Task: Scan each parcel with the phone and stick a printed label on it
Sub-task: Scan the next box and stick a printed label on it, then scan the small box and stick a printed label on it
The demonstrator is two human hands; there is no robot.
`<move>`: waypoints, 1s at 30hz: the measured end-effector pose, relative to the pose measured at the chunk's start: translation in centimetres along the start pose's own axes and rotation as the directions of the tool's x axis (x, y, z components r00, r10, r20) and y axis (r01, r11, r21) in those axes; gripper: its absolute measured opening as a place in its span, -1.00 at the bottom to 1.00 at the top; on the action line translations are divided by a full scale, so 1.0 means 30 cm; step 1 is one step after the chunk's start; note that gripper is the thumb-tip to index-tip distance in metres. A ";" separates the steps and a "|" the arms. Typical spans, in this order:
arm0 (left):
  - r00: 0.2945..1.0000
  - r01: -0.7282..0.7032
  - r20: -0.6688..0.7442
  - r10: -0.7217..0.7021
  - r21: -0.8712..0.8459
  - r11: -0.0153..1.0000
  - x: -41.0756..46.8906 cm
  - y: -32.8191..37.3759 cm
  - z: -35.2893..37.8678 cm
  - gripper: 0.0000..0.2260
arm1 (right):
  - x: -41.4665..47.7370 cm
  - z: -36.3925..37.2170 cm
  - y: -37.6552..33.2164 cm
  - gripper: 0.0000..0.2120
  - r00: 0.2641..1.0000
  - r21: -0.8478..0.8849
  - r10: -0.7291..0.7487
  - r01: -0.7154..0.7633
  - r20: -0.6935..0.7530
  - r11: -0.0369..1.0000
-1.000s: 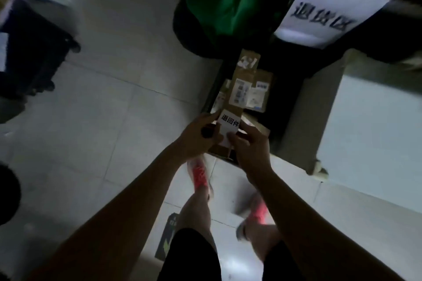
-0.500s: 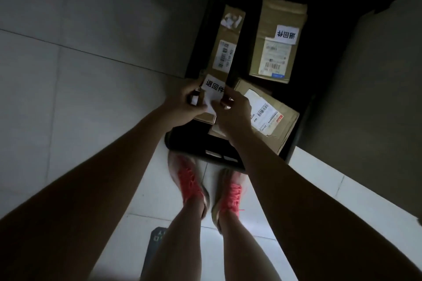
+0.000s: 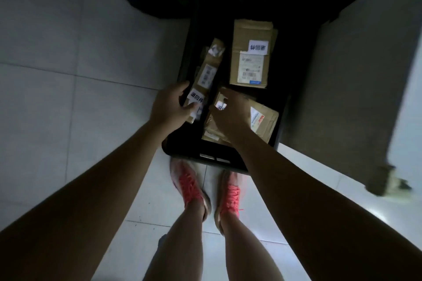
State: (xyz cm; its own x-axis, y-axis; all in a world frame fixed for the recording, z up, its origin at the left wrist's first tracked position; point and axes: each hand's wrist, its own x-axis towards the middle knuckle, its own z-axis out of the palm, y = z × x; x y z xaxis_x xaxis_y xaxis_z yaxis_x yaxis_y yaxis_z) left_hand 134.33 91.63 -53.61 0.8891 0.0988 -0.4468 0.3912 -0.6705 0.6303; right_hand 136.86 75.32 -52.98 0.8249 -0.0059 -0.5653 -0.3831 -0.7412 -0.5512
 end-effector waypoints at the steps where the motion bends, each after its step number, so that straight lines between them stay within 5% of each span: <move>1: 0.999 -0.031 -0.015 0.032 0.104 0.994 -0.027 0.054 -0.054 -0.53 | -0.044 -0.072 -0.013 -0.66 0.999 -0.045 -0.032 0.031 -0.022 0.999; 7: 0.958 -0.223 -0.040 0.285 0.527 0.820 -0.272 0.537 -0.434 -0.49 | -0.391 -0.608 -0.177 -0.41 0.988 -0.404 -0.156 0.135 -0.019 0.905; 15: 0.906 -0.275 -0.031 0.423 0.716 0.641 -0.700 1.202 -0.797 -0.49 | -0.975 -1.249 -0.440 -0.60 0.928 -0.508 -0.292 0.140 -0.232 0.850; 20: 0.815 -0.411 0.047 0.577 0.749 0.520 -0.943 1.504 -0.799 -0.57 | -1.296 -1.501 -0.390 -0.55 0.879 -0.582 -0.286 0.013 -0.380 0.813; 26: 0.727 -0.509 0.098 0.679 0.742 0.437 -1.207 1.746 -0.669 -0.63 | -1.582 -1.712 -0.232 -0.64 0.826 -0.440 -0.172 -0.100 -0.536 0.893; 30: 0.705 -0.536 0.155 0.692 0.755 0.377 -1.291 1.871 -0.554 -0.65 | -1.669 -1.840 -0.089 -0.50 0.816 -0.385 -0.119 -0.135 -0.566 0.913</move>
State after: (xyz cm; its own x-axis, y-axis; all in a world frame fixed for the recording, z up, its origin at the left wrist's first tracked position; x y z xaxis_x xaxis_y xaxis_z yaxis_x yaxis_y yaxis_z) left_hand 125.79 62.40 9.63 0.8607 -0.5086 0.0228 -0.5086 -0.8610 -0.0020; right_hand 119.52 40.54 10.66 0.9536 -0.2971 -0.0481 -0.3008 -0.9345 -0.1905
